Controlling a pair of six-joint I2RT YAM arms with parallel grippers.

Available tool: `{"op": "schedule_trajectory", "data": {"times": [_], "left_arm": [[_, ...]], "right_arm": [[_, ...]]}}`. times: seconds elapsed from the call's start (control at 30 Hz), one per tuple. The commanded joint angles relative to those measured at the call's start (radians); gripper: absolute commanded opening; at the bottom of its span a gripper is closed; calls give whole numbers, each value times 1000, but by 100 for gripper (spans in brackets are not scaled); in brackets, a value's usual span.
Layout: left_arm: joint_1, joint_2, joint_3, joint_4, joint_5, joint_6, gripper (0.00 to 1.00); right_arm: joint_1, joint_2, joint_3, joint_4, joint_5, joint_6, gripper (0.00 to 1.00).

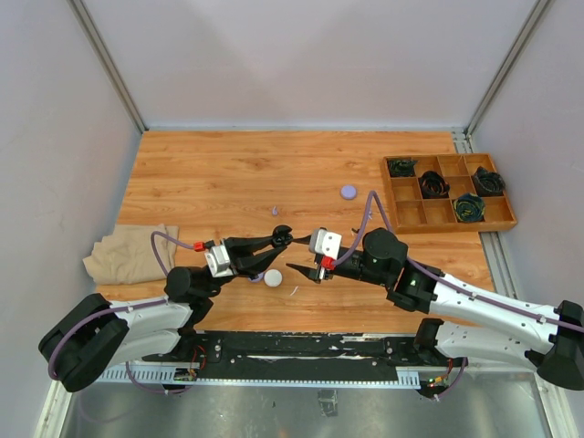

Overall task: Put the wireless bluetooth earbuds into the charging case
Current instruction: Place the earbud in the charging case.

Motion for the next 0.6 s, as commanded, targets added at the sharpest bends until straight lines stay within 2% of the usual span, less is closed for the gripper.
{"op": "schedule_trajectory", "data": {"times": [0.0, 0.57], "left_arm": [[3, -1, 9, 218, 16, -3, 0], [3, 19, 14, 214, 21, 2, 0]], "right_arm": [[26, 3, 43, 6, -61, -24, 54], [26, 39, 85, -3, -146, -10, 52]]}}
